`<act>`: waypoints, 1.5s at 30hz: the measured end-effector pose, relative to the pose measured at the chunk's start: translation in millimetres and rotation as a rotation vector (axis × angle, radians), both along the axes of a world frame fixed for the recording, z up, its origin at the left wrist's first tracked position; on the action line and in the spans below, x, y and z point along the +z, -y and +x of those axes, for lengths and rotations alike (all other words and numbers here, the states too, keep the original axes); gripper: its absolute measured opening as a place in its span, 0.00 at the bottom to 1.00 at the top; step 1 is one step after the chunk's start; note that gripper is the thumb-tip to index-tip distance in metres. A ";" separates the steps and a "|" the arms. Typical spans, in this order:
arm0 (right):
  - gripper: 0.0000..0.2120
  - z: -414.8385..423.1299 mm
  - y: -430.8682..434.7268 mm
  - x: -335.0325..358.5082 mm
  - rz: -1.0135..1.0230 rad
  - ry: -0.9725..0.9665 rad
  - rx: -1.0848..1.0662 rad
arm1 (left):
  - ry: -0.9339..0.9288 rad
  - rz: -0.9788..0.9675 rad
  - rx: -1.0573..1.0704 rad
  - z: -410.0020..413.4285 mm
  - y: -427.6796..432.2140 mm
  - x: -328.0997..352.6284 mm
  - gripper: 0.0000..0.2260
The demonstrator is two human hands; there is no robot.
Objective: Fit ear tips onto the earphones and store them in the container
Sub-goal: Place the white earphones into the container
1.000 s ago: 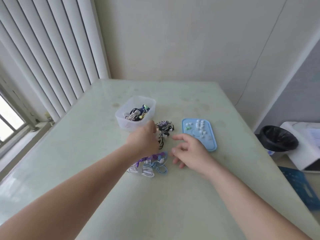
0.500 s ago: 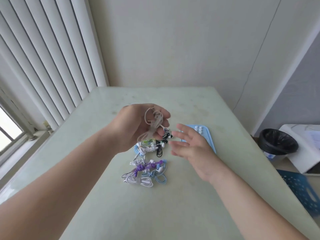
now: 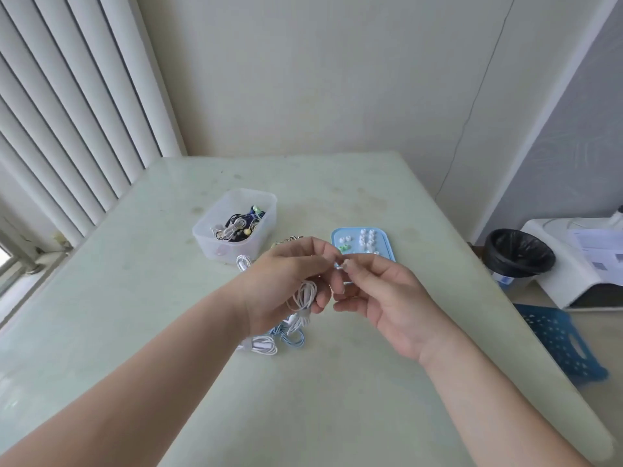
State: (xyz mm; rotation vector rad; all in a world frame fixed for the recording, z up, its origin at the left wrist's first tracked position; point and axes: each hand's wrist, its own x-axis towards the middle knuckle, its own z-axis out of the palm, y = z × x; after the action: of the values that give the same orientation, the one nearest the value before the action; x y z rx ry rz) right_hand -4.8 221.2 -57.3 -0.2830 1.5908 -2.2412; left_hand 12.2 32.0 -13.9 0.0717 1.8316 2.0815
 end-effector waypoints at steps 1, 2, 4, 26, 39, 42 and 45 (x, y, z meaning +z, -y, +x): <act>0.14 -0.4 -1.4 -0.8 -0.020 0.029 -0.039 | 0.007 0.011 -0.008 0.5 -0.3 -3.9 0.04; 0.16 -0.8 -4.4 -1.8 -0.048 0.062 -0.069 | 0.021 0.028 -0.015 0.6 -2.0 -7.9 0.05; 0.16 -1.9 -8.1 -2.6 -0.088 0.115 -0.077 | 0.040 0.068 -0.025 2.4 -3.6 -13.1 0.06; 0.13 0.8 -12.2 -15.1 0.032 0.052 -0.212 | -0.336 -0.428 0.162 5.0 -23.3 -37.6 0.02; 0.08 10.7 -22.2 -32.7 -0.009 0.213 -0.319 | -0.064 -0.140 0.139 5.4 -27.6 -58.3 0.13; 0.09 8.2 -21.4 -35.2 -0.003 0.217 -0.326 | -0.050 -0.154 0.058 5.4 -29.4 -59.5 0.14; 0.10 7.0 -18.6 -35.5 0.043 0.199 -0.330 | -0.050 -0.144 0.050 3.4 -29.7 -58.7 0.07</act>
State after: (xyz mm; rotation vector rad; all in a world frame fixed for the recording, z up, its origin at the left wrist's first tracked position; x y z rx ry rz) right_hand 2.2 239.8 -92.8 0.2259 1.6723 -2.3795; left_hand 15.7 61.7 -72.6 0.0414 2.0268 1.9909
